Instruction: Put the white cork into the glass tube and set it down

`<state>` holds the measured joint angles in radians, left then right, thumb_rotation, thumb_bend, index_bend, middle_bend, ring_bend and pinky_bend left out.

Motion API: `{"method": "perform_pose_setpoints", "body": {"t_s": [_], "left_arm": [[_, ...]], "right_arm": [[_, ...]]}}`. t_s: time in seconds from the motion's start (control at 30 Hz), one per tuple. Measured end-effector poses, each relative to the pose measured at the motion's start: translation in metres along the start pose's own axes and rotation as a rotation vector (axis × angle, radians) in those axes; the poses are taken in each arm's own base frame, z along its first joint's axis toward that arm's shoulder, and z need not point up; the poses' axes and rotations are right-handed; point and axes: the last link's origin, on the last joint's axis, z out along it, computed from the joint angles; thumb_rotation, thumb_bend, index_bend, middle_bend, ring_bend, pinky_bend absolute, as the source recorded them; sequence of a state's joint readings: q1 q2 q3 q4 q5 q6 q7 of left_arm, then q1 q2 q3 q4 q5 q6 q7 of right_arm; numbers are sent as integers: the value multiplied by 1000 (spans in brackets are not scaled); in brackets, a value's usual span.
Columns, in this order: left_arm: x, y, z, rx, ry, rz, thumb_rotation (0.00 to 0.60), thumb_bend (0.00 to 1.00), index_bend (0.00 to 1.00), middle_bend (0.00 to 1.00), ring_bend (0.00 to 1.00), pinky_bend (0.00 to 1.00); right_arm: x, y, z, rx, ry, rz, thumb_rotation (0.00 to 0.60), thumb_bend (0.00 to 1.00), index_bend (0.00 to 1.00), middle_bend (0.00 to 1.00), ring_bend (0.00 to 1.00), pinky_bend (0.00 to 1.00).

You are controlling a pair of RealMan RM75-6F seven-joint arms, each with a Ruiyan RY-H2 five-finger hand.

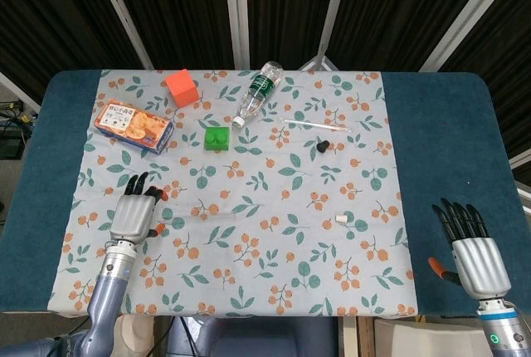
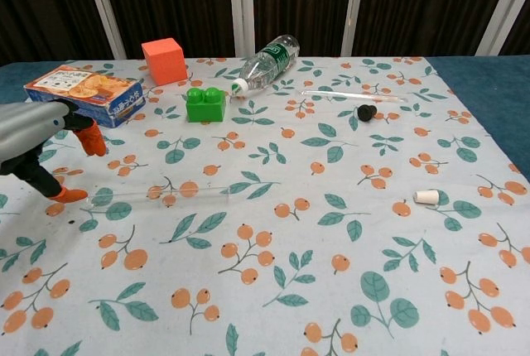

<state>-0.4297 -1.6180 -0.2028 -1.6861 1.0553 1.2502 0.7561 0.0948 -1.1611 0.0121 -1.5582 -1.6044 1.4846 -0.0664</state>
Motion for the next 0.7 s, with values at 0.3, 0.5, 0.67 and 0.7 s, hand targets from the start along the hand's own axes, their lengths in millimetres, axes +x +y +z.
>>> {"method": "perform_pose_setpoints", "body": {"t_s": [0.3,0.5,0.67,0.7], "left_arm": [[-14,23,10,22,-28,5,600,306,423,342,0,0],[-20,39,14,37,-46,20,600,334,421,381,10,0],[-22,48,16,43,-56,33,600,349,416,389,13,0],[-23,50,17,45,-58,35,600,353,416,389,13,0]], "right_arm": [[0,-2,1,7,-6,4,600,249,0,0,0,0],[-1,-1,1,11,-12,9,600,249,0,0,0,0],[-1,-1,0,15,-15,11,600,250,0,0,0,0],[-1,-1,0,16,-16,12,600,250,0,0,0,0]]}}
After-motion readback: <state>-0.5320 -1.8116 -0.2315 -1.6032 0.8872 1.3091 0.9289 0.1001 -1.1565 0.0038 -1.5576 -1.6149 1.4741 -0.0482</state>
